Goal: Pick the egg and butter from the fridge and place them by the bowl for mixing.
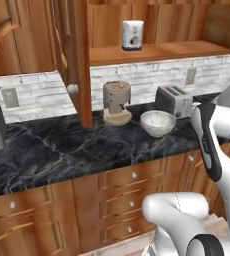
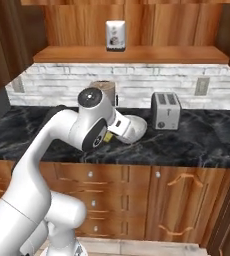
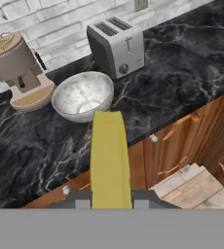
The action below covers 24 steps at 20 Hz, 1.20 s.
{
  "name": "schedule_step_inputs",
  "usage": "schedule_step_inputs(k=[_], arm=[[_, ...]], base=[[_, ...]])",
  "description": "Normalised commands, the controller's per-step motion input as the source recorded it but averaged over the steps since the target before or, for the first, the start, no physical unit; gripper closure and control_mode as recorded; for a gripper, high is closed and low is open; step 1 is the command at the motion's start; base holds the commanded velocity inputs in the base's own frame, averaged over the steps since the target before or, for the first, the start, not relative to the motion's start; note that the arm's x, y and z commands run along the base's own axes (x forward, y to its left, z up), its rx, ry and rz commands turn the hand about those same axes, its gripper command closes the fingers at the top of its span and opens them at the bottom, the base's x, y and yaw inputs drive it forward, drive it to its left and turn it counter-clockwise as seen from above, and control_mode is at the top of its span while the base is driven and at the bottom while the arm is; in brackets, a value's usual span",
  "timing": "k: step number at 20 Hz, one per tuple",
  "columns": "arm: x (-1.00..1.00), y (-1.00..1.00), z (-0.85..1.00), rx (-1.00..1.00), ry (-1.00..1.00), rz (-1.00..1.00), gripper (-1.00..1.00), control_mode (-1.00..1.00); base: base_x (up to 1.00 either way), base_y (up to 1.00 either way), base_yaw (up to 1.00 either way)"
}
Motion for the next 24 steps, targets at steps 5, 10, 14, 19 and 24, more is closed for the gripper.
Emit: schedule_step_inputs(k=[5,10,14,19,24], arm=[[0.00,0.00,0.00,0.00,0.00,0.00,1.00,1.00],[0.00,0.00,0.00,0.00,0.00,0.00,1.00,1.00],[0.00,0.00,0.00,0.00,0.00,0.00,1.00,1.00],[0.00,0.00,0.00,0.00,0.00,0.00,1.00,1.00],[0.00,0.00,0.00,0.00,0.00,0.00,1.00,1.00]], base=[[0.37,-0.49,0.17],[0.34,-0.31,0.38],[0.38,-0.39,0.20],[0.44,-0.37,0.15],[0.47,-0.41,0.11]])
